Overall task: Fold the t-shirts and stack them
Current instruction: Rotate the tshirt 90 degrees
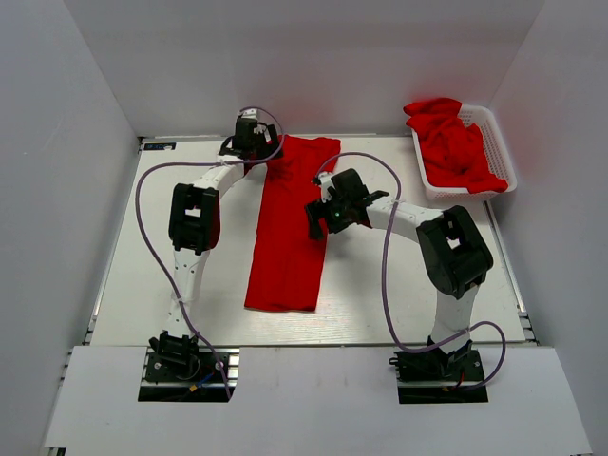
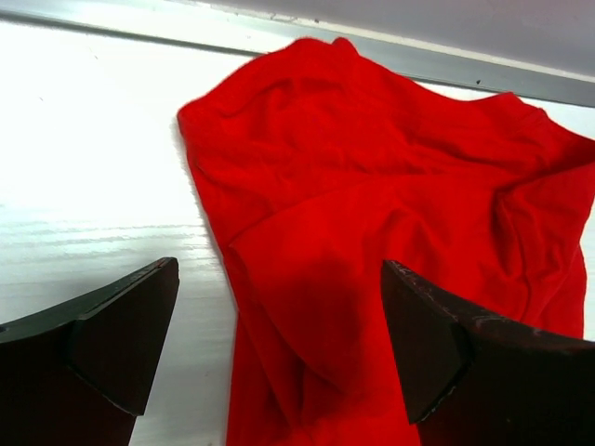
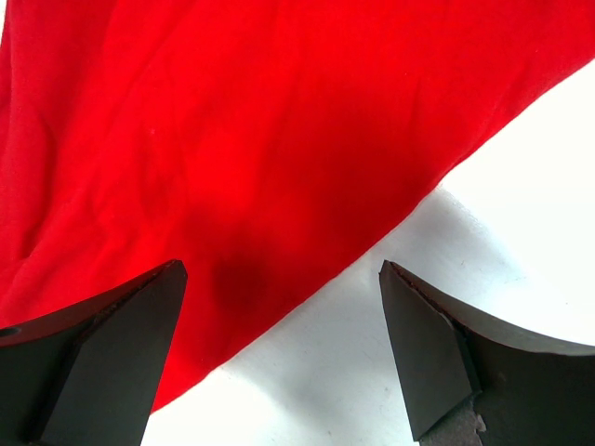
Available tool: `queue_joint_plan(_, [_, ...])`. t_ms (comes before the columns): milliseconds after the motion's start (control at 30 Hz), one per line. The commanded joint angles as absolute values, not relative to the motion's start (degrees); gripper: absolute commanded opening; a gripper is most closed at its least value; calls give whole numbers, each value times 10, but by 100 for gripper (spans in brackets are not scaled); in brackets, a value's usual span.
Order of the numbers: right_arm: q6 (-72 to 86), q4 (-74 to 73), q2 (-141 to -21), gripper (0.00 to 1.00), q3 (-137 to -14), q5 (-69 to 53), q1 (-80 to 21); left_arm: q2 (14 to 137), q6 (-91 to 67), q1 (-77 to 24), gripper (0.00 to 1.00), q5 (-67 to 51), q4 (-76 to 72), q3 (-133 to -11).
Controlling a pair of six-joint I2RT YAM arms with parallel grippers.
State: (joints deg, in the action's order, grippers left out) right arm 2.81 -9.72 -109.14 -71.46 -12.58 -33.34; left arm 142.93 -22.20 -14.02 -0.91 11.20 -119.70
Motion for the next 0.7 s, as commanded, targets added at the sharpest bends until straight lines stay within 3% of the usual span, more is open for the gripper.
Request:
queue_joint_plan(0, [25, -99, -1091, 90, -730, -132, -330, 1397, -259, -137, 99, -29, 85, -1172])
queue_joint_plan(267, [27, -101, -1092, 90, -729, -130, -331, 1385, -271, -132, 92, -47, 67, -1145])
queue_joint_plan(300, [26, -101, -1092, 90, -729, -130, -332, 1378, -271, -132, 88, -47, 62, -1145])
queue_joint_plan(667, [25, -104, -1093, 90, -728, -131, -332, 1373, -276, -132, 87, -40, 55, -1143])
